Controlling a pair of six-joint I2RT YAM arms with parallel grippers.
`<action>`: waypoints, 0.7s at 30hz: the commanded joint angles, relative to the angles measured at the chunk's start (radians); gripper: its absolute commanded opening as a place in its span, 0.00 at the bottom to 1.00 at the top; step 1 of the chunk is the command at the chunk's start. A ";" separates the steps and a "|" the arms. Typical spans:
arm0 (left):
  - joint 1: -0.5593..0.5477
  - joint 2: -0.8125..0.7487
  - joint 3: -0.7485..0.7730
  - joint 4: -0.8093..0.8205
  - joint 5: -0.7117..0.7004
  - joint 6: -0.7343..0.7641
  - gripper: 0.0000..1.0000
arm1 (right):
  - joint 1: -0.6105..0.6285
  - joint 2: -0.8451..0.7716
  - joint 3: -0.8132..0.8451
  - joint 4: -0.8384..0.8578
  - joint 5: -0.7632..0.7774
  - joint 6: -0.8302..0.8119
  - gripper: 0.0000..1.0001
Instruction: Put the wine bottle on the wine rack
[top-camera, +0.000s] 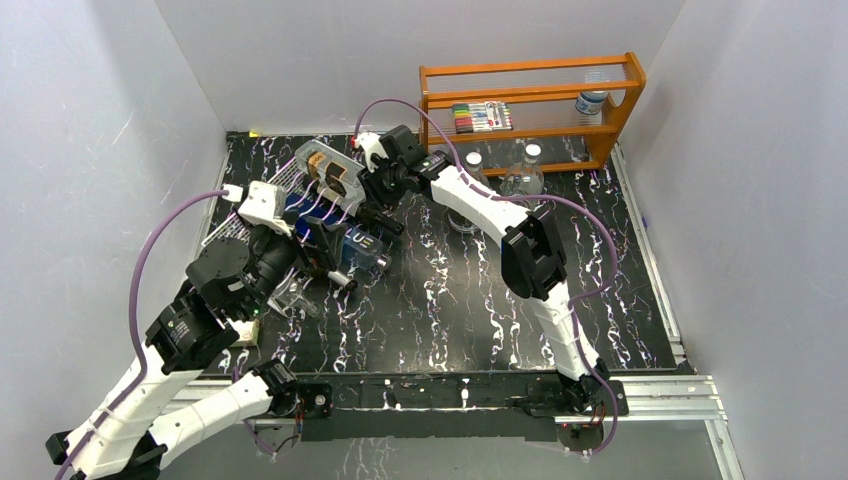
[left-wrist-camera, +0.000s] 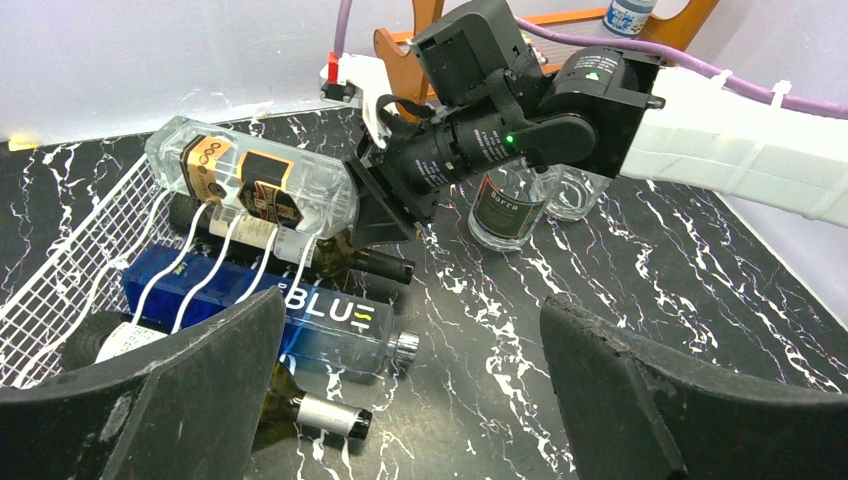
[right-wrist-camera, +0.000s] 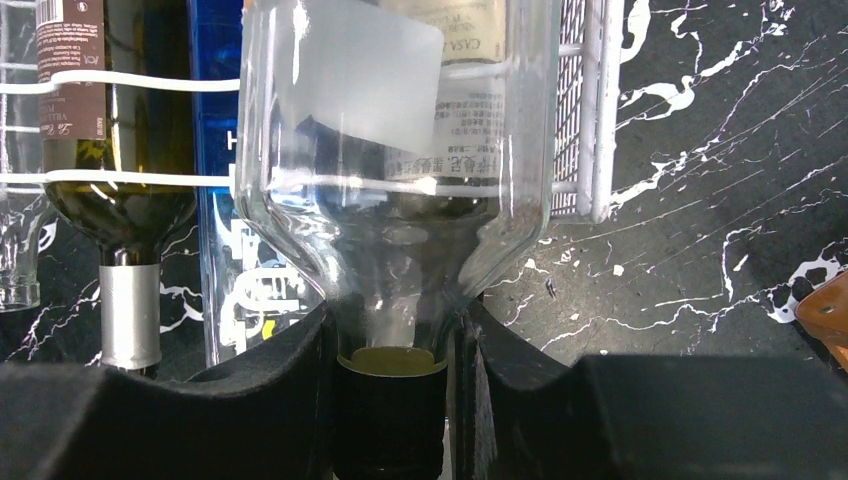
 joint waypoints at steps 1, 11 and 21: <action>-0.002 0.012 0.022 -0.006 0.041 0.010 0.98 | 0.004 -0.037 0.071 0.084 -0.027 -0.030 0.44; -0.001 0.013 0.028 -0.030 0.043 0.016 0.98 | -0.010 -0.060 0.096 0.040 -0.007 0.006 0.84; -0.002 0.002 -0.016 -0.020 0.006 0.001 0.98 | -0.021 -0.320 -0.150 0.138 -0.046 0.115 0.87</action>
